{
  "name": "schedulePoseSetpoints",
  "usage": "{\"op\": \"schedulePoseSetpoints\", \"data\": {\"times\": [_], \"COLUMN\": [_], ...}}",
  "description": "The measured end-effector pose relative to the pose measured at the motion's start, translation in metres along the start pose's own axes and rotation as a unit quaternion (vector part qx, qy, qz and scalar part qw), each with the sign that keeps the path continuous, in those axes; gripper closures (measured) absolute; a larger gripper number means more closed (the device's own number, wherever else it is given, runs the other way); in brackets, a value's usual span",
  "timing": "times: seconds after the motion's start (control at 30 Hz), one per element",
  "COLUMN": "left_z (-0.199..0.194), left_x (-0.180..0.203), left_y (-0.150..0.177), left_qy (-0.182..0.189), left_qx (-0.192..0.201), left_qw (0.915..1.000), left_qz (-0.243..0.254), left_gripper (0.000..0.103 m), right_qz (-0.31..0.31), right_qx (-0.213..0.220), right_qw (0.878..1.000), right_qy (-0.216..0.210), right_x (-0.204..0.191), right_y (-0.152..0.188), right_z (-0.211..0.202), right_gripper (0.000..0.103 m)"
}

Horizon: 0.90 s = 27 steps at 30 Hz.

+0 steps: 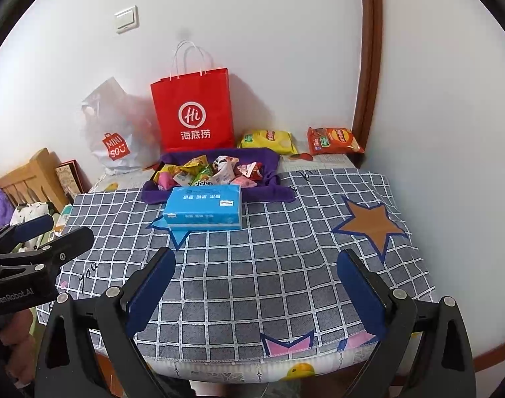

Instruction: Organize snacks

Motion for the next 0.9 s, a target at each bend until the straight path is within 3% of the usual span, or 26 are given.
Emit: {"op": "schedulePoseSetpoints", "data": {"times": [0.9], "left_z": [-0.0017], "left_x": [-0.0052], "left_y": [0.0005], "left_qy": [-0.005], "left_qx": [-0.003], "left_qw": [0.9999], "left_qz": [-0.009], "left_gripper": [0.007], "right_qz": [0.014], "right_qx": [0.007], "right_qw": [1.0], "right_qy": [-0.004], "right_x": [0.0013], "right_y": [-0.0029], "right_z": [-0.0055], "right_gripper": [0.006]}}
Point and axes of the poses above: each gripper's, at about its wrist camera, not at the fingertips, and z roughly the way its jaws point, x to its right, y to its underside, the point moved 6 cm from there along z, roughly the way its jaws point, and after that the axes turned 6 degrees about -y, right-handed, at the moved point
